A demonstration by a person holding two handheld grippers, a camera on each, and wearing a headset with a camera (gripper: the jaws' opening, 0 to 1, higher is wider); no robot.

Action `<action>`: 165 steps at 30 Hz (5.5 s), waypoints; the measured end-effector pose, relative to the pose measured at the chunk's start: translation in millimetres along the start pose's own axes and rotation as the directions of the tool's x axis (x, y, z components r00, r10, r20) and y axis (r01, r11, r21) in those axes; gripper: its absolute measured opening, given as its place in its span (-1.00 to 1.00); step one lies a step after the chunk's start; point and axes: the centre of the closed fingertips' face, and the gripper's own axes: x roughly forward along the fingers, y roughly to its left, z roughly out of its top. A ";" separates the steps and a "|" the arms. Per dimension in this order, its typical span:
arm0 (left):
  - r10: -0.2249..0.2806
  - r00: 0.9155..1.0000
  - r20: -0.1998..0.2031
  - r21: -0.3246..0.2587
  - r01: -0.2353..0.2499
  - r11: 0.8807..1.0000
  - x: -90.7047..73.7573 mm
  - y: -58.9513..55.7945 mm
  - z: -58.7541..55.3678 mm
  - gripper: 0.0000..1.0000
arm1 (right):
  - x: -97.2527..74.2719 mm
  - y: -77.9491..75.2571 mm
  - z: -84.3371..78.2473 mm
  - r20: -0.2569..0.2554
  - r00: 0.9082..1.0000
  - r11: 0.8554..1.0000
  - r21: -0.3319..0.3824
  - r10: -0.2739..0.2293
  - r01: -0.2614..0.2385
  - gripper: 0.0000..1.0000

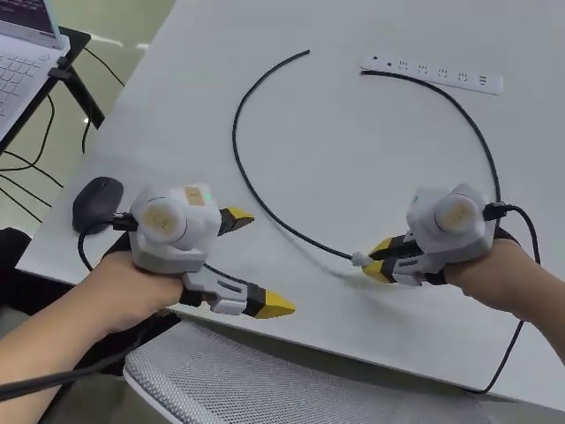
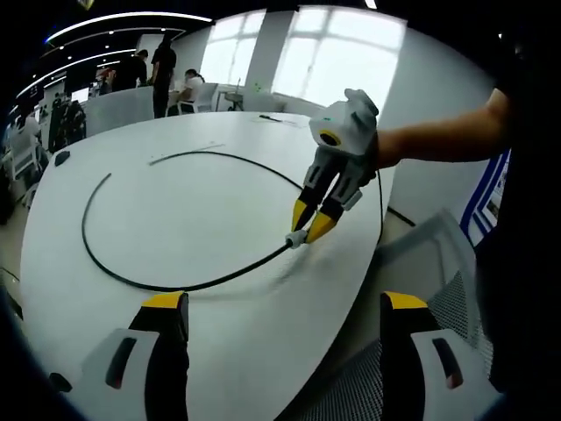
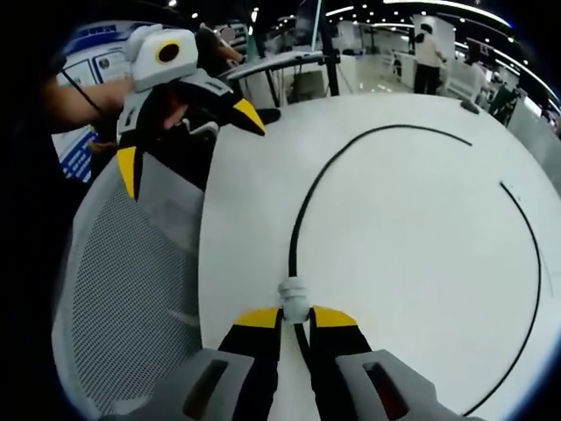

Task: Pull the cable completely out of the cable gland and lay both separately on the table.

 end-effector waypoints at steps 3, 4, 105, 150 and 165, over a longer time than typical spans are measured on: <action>-0.006 1.000 0.004 0.009 0.006 1.000 2.2 -2.7 5.1 0.79 | -5.2 5.0 6.2 0.014 1.000 1.000 0.002 0.007 -0.007 -0.87; -0.010 1.000 0.007 0.014 0.010 1.000 3.4 -4.8 7.9 0.79 | -7.9 8.0 8.9 0.018 1.000 1.000 -0.002 0.010 -0.009 -0.87; -0.269 0.959 0.093 0.302 0.230 0.925 24.6 -75.6 97.8 -0.70 | -108.7 57.8 80.5 0.389 0.860 0.900 0.145 0.331 -0.412 -0.71; -0.301 0.953 0.037 0.211 0.287 0.934 30.9 -80.8 91.5 -0.70 | -100.2 70.8 70.6 0.290 0.941 0.955 -0.283 0.174 -0.089 -0.86; -0.302 0.951 0.056 0.129 0.293 0.947 30.1 -79.8 93.5 -0.70 | -99.6 63.3 70.3 0.278 0.960 0.901 -0.419 0.013 0.109 -0.85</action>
